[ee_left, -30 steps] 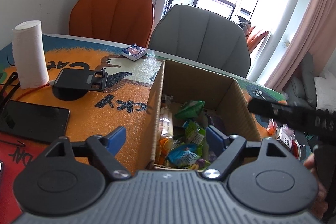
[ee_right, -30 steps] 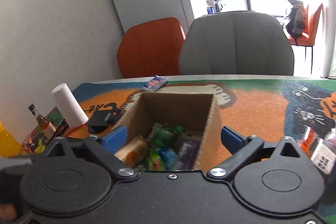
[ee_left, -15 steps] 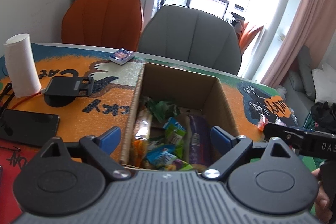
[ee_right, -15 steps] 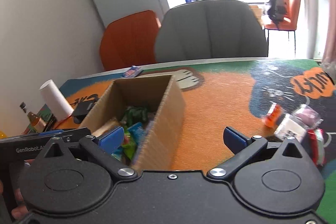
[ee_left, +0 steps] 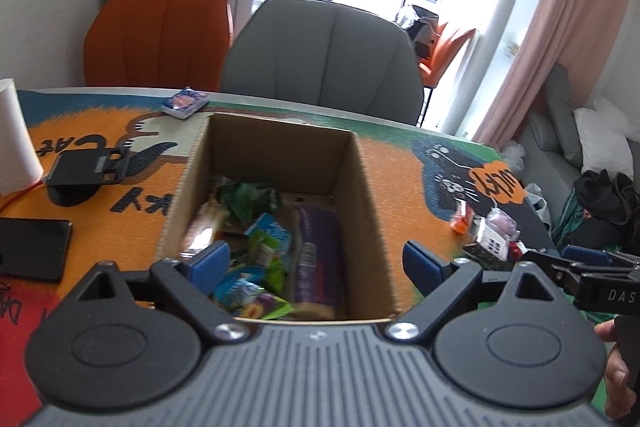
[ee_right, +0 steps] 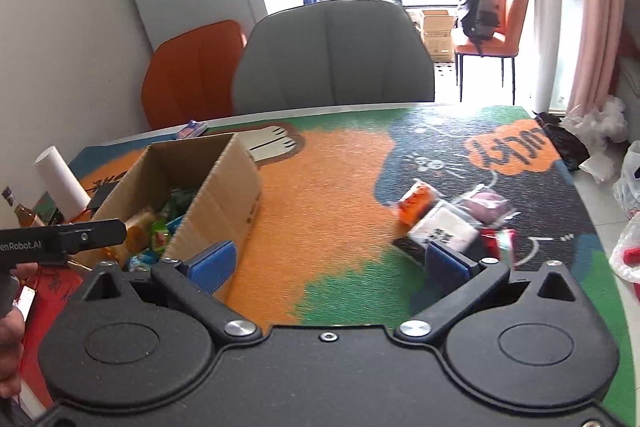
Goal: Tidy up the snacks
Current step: 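Move both tools back toward the last snacks on the mat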
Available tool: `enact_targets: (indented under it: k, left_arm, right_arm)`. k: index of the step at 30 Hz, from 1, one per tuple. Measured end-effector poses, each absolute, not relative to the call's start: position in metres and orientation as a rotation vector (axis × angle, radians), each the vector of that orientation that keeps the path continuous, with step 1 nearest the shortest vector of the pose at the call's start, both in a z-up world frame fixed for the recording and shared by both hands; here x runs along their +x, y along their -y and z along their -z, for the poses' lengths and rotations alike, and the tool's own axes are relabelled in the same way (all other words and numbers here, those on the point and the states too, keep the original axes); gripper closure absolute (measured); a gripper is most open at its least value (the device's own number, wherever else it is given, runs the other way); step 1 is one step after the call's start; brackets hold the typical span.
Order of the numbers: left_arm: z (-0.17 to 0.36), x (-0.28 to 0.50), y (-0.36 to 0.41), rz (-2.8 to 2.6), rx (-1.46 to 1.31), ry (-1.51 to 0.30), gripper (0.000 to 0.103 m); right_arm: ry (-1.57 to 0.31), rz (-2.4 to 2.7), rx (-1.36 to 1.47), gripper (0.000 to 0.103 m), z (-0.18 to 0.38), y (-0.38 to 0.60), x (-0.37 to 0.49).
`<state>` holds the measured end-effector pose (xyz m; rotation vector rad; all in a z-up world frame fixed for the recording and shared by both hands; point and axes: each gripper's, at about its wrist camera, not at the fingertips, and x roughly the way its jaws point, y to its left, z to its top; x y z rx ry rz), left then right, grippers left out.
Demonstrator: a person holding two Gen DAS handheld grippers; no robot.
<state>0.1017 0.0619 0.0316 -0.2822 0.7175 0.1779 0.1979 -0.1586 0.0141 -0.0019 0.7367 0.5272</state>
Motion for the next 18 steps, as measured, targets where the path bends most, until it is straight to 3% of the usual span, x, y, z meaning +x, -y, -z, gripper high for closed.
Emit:
enact_targets:
  k: [18]
  left_arm:
    - [-0.029, 0.129, 0.015, -0.040, -0.220, -0.709, 0.010]
  right_arm:
    - [-0.727, -0.397, 0.056, 0.000, -0.009, 0.243, 0.198]
